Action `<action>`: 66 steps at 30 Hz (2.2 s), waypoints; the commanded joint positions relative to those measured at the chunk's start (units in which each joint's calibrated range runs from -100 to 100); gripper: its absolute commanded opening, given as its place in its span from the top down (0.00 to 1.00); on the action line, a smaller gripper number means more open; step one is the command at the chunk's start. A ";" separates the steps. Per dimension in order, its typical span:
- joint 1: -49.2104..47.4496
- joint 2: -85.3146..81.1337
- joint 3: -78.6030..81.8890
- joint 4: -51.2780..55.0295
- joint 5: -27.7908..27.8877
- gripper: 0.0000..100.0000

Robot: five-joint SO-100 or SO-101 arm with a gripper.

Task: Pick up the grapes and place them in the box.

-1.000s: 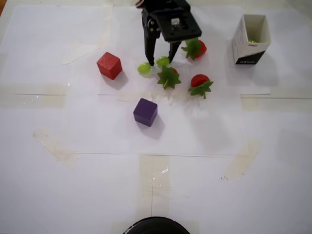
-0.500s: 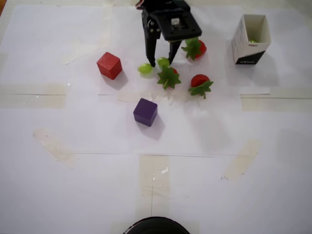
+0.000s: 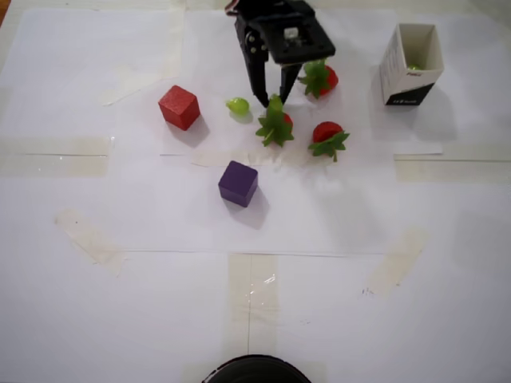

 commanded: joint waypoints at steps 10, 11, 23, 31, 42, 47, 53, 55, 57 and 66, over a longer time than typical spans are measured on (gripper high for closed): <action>-1.14 -9.03 -19.62 22.99 0.39 0.94; -1.73 -9.55 -21.62 25.28 0.44 0.94; -22.90 -14.45 -33.71 34.35 -5.86 0.94; -32.02 -10.49 -32.53 28.87 -8.50 0.96; -33.93 -7.74 -27.53 22.74 -8.99 0.95; -33.78 -7.31 -25.99 22.17 -9.38 0.91; -34.08 -7.23 -25.80 22.17 -9.87 0.79; -34.15 -7.40 -25.80 22.34 -9.87 0.78; -34.15 -7.31 -25.89 21.85 -9.77 0.77; -29.59 -10.15 -29.08 25.93 -8.84 0.78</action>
